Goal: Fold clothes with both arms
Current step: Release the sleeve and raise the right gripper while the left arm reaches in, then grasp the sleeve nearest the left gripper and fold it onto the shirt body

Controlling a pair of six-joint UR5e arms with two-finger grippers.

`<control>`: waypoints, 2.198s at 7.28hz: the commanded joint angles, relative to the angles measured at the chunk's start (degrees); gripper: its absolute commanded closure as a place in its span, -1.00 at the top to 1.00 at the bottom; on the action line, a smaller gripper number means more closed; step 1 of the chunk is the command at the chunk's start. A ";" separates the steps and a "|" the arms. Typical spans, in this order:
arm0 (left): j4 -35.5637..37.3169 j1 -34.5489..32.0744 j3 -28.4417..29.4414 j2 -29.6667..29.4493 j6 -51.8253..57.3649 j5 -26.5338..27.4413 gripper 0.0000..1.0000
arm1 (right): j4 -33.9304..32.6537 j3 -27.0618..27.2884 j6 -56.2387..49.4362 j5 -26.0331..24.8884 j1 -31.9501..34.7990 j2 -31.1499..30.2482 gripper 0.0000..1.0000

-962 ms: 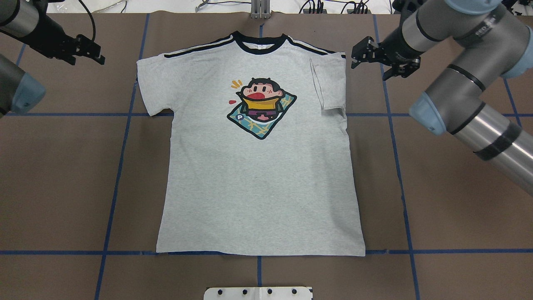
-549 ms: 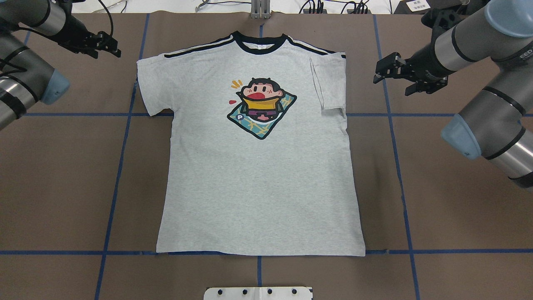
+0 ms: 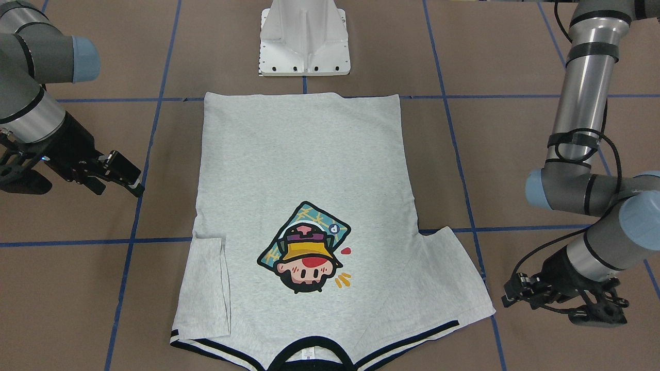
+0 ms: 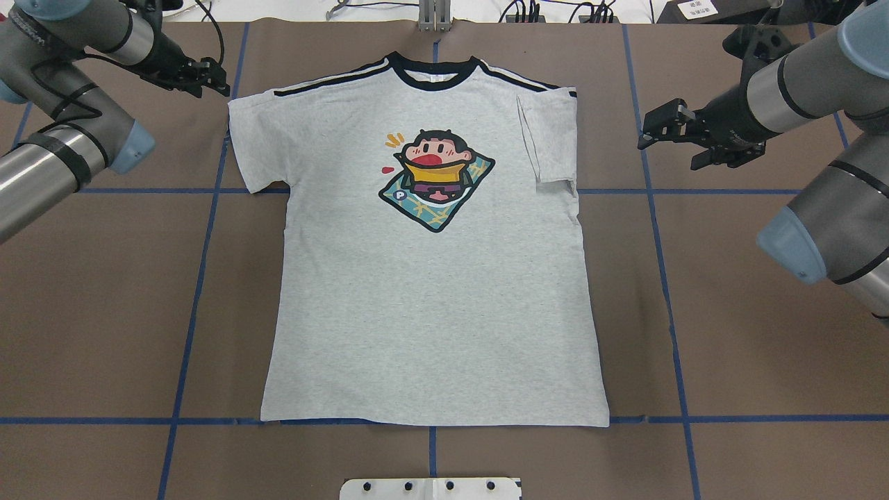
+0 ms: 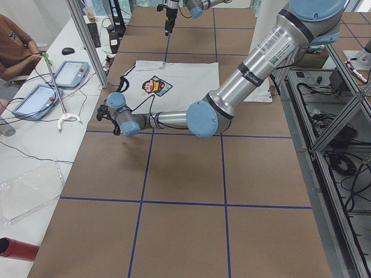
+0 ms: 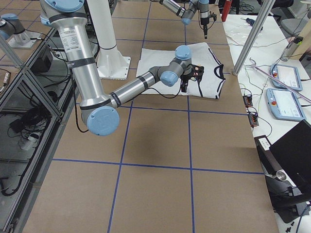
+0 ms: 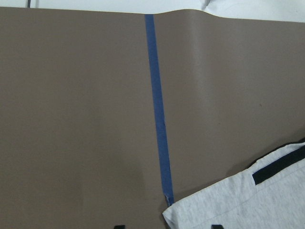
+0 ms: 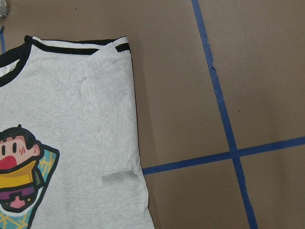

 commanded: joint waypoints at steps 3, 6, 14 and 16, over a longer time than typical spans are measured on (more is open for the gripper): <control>-2.50 1.68 4.69 -2.40 -0.41 1.03 -0.05 | 0.04 0.01 0.02 -0.28 -0.26 -0.10 1.00; -2.94 2.03 5.57 -2.58 -0.41 1.03 -0.35 | 0.04 0.01 0.02 -1.07 -0.44 -0.10 1.00; -0.14 5.34 -11.26 -3.11 -16.10 0.68 -1.00 | 0.04 -0.07 0.02 -0.98 -0.61 -0.19 1.00; 1.09 11.66 -11.31 -5.65 -21.42 11.77 -1.00 | 0.04 -0.42 -0.16 -0.98 -0.61 -0.19 1.00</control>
